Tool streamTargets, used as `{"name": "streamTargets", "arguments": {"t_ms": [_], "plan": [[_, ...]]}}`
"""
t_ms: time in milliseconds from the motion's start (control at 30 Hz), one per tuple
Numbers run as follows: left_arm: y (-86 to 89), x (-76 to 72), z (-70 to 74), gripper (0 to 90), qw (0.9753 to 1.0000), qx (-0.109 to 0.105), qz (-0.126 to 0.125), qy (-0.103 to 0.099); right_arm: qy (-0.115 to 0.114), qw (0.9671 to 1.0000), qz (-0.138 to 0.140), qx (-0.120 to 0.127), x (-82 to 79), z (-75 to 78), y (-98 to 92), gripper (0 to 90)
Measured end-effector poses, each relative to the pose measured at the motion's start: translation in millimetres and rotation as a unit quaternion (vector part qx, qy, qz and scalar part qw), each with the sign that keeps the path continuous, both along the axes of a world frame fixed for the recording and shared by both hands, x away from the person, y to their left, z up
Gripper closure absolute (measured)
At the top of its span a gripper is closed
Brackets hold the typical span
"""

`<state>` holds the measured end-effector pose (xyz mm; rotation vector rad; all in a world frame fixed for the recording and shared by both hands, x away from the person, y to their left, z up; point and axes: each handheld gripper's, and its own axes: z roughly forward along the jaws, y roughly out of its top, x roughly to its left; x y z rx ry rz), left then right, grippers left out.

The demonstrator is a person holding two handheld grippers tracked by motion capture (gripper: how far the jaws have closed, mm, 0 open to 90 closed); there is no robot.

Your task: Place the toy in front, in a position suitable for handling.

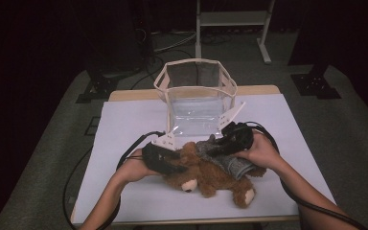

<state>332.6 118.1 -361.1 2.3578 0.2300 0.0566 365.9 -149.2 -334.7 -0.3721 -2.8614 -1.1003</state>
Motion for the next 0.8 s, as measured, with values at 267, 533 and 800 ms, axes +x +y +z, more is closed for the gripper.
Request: {"name": "streamTargets", "arguments": {"t_ms": [267,533,800], "plan": [[1.4,-2.5,-1.2,55.4,0.9999,-0.009,0.007,0.002,0.006,0.9989,-0.045,0.010,-15.4,-6.3,-51.7,79.2],[-0.2,-7.3,-1.1,54.6,0.9999,-0.012,0.007,-0.002,0.040,0.9922,-0.098,0.066,-32.9,-30.7,-104.9,79.1],[0.7,-8.2,-3.4,54.1,0.9996,-0.024,0.011,-0.009,0.048,0.9883,-0.123,0.076,-38.2,-30.3,-128.3,79.2]]}}
